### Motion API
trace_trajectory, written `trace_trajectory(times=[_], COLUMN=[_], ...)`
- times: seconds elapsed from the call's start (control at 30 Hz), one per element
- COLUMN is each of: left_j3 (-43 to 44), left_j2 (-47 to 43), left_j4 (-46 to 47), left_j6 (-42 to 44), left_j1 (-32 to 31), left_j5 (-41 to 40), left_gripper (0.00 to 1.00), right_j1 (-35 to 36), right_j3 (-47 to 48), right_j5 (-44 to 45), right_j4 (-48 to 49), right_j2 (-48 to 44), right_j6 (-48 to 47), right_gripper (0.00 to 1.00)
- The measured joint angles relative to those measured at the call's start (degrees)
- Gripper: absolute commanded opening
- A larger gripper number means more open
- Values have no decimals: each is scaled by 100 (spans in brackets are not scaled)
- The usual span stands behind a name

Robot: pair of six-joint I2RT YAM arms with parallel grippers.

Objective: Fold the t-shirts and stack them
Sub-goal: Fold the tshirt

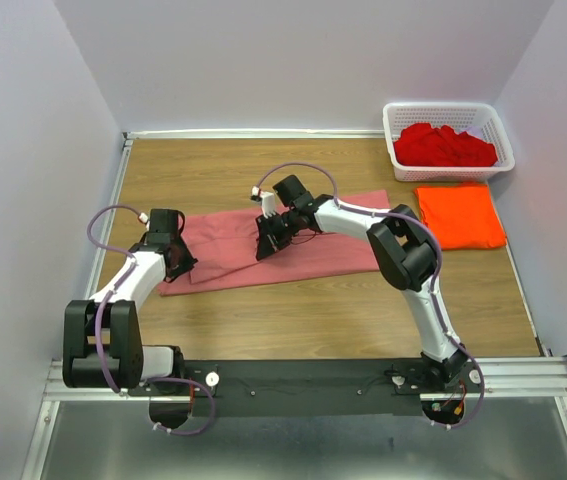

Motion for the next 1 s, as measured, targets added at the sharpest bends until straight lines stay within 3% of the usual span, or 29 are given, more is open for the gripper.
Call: trace_trajectory(times=[1.0], left_j3=[-37], left_j2=[96], left_j4=[-197], left_j6=[-225], left_j1=[162], left_j5=[-105], left_gripper=[0], right_j1=[26], right_j3=[-114], right_j5=[442], right_j4=[350], right_j2=[-404], right_j6=[315], right_gripper=[11])
